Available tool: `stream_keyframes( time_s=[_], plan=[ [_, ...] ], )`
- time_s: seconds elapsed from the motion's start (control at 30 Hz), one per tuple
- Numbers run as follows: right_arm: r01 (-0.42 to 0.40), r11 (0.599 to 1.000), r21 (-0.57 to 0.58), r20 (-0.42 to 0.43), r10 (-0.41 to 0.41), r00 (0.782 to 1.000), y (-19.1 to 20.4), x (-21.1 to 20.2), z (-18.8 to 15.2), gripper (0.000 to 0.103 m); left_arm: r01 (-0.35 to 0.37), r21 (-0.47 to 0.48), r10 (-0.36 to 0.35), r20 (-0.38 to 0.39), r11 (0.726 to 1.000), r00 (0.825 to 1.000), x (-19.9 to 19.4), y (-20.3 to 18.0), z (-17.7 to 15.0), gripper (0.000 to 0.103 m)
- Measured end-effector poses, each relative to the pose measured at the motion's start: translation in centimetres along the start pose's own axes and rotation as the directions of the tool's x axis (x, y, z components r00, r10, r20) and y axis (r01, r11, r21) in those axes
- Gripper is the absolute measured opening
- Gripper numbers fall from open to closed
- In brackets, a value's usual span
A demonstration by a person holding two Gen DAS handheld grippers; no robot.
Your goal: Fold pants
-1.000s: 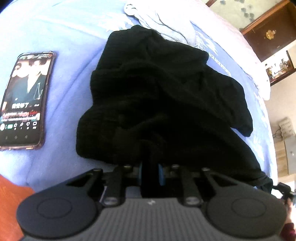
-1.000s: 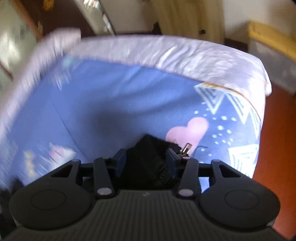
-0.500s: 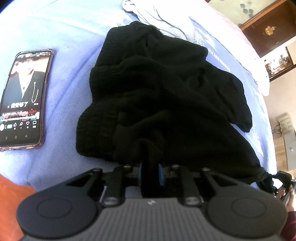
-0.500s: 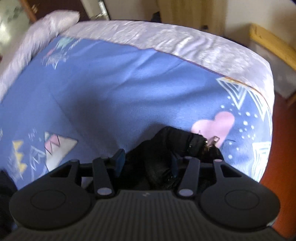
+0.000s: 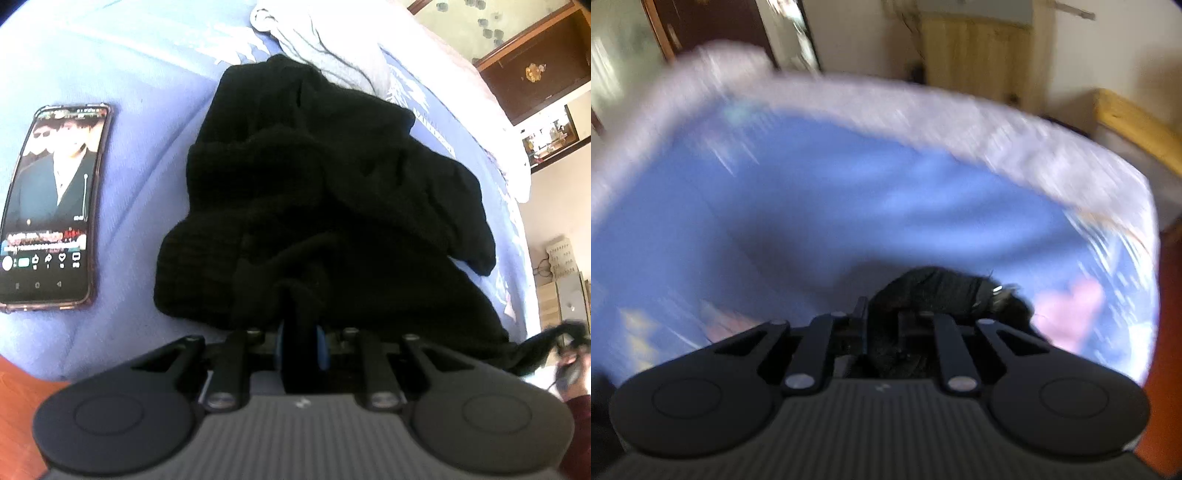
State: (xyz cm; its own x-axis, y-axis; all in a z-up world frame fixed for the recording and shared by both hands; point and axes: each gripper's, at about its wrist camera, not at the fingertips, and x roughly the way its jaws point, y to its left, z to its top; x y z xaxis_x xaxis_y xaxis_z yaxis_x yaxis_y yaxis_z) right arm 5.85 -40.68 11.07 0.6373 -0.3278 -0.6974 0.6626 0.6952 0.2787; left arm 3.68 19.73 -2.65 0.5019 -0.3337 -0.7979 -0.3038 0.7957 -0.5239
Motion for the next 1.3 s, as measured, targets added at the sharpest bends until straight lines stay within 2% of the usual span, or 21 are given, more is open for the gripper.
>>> stream_keyframes(
  time_s=[0.07, 0.13, 0.17, 0.23, 0.3, 0.4, 0.47, 0.5, 0.53, 0.6, 0.63, 0.67, 0.8, 0.93, 1.03, 1.07, 1.1, 1.13, 1.17, 1.23, 1.3],
  plan=[
    [-0.193, 0.977, 0.091, 0.101, 0.183, 0.978, -0.3, -3.1, 3.3, 0.015, -0.004, 0.002, 0.004, 0.007, 1.0, 1.0, -0.2, -0.4, 0.1, 0.016],
    [-0.369, 0.911, 0.184, 0.196, 0.334, 0.922, -2.0, -5.5, 6.0, 0.016, 0.001, 0.01, -0.002, 0.015, 1.0, 1.0, -0.4, -0.9, -0.1, 0.016],
    [-0.427, 0.879, 0.214, 0.231, 0.379, 0.896, -3.2, -6.2, 6.9, 0.016, 0.013, 0.014, -0.013, 0.017, 1.0, 1.0, -0.6, -1.0, -0.2, 0.016],
    [-0.482, 0.838, 0.255, 0.269, 0.418, 0.868, -5.6, -6.8, 7.3, 0.016, 0.032, 0.029, -0.032, 0.018, 0.999, 0.999, -0.9, -1.7, -0.4, 0.016],
    [-0.453, 0.844, 0.287, 0.27, 0.382, 0.884, -8.6, -5.8, 6.6, 0.017, 0.021, 0.055, -0.022, 0.013, 0.998, 1.0, -0.8, -2.4, -0.7, 0.016],
    [-0.342, 0.859, 0.38, 0.168, 0.3, 0.939, -14.6, -2.0, 3.4, 0.023, -0.021, 0.078, 0.022, -0.023, 0.997, 0.999, 0.1, -2.9, -1.2, 0.016],
    [-0.154, 0.846, 0.51, 0.051, 0.149, 0.988, -19.6, 0.3, 0.0, 0.029, -0.049, 0.072, 0.053, -0.057, 0.996, 0.997, 0.9, -2.6, -1.6, 0.016],
    [-0.066, 0.808, 0.585, 0.001, 0.081, 0.997, -22.5, 1.0, -2.0, 0.029, -0.056, 0.066, 0.061, -0.069, 0.996, 0.996, 1.2, -2.5, -1.8, 0.016],
    [-0.117, 0.752, 0.649, 0.029, 0.13, 0.991, -24.9, 1.2, -3.7, 0.017, -0.062, 0.057, 0.066, -0.078, 0.996, 0.995, 1.3, -2.3, -1.9, 0.016],
    [-0.26, 0.608, 0.75, 0.112, 0.271, 0.956, -28.6, 0.9, -6.1, 0.018, -0.066, 0.043, 0.07, -0.088, 0.997, 0.994, 1.4, -2.0, -1.9, 0.02],
    [-0.273, 0.604, 0.748, 0.122, 0.279, 0.952, -29.1, 0.6, -6.2, 0.018, -0.069, 0.036, 0.072, -0.091, 0.997, 0.993, 1.4, -1.9, -1.8, 0.021],
    [-0.274, 0.635, 0.722, 0.119, 0.275, 0.954, -29.3, 0.1, -6.0, 0.02, -0.071, 0.033, 0.074, -0.094, 0.997, 0.993, 1.5, -1.8, -1.8, 0.021],
    [-0.281, 0.757, 0.59, 0.093, 0.282, 0.955, -26.7, -1.4, -4.7, 0.055, -0.085, 0.033, 0.088, -0.095, 0.996, 0.992, 1.8, -2.3, -1.6, 0.021],
    [-0.282, 0.844, 0.455, 0.08, 0.277, 0.958, -23.0, -2.6, -5.1, 0.055, -0.088, 0.036, 0.091, -0.091, 0.995, 0.992, 2.0, -2.4, -1.7, 0.023],
    [-0.185, 0.883, 0.432, -0.018, 0.213, 0.977, -21.0, 0.5, -4.4, 0.055, -0.082, 0.02, 0.084, -0.1, 0.996, 0.991, 2.0, -2.0, -1.6, 0.025],
    [-0.156, 0.887, 0.436, -0.061, 0.202, 0.977, -20.3, 1.7, -4.2, 0.053, -0.079, 0.016, 0.081, -0.1, 0.997, 0.992, 2.0, -1.9, -1.5, 0.025],
    [-0.159, 0.884, 0.44, -0.098, 0.224, 0.97, -19.7, 2.9, -4.1, 0.027, -0.078, 0.014, 0.079, -0.099, 0.997, 0.992, 2.0, -1.9, -1.5, 0.025],
    [-0.177, 0.88, 0.441, -0.115, 0.251, 0.961, -19.1, 3.6, -3.8, 0.015, -0.078, 0.015, 0.079, -0.098, 0.997, 0.992, 1.9, -1.9, -1.6, 0.025],
    [-0.212, 0.873, 0.439, -0.079, 0.272, 0.959, -18.3, 3.8, -3.0, 0.014, -0.079, 0.017, 0.081, -0.096, 0.997, 0.992, 1.8, -2.0, -1.6, 0.025],
    [-0.369, 0.831, 0.416, 0.068, 0.376, 0.924, -17.4, 2.2, -1.0, 0.014, -0.081, 0.015, 0.082, -0.093, 0.997, 0.992, 1.6, -1.9, -1.7, 0.025],
    [-0.572, 0.753, 0.324, 0.215, 0.531, 0.82, -17.2, 0.2, 1.1, 0.013, -0.082, 0.013, 0.083, -0.092, 0.997, 0.992, 1.4, -1.8, -1.8, 0.025]
  ],
)
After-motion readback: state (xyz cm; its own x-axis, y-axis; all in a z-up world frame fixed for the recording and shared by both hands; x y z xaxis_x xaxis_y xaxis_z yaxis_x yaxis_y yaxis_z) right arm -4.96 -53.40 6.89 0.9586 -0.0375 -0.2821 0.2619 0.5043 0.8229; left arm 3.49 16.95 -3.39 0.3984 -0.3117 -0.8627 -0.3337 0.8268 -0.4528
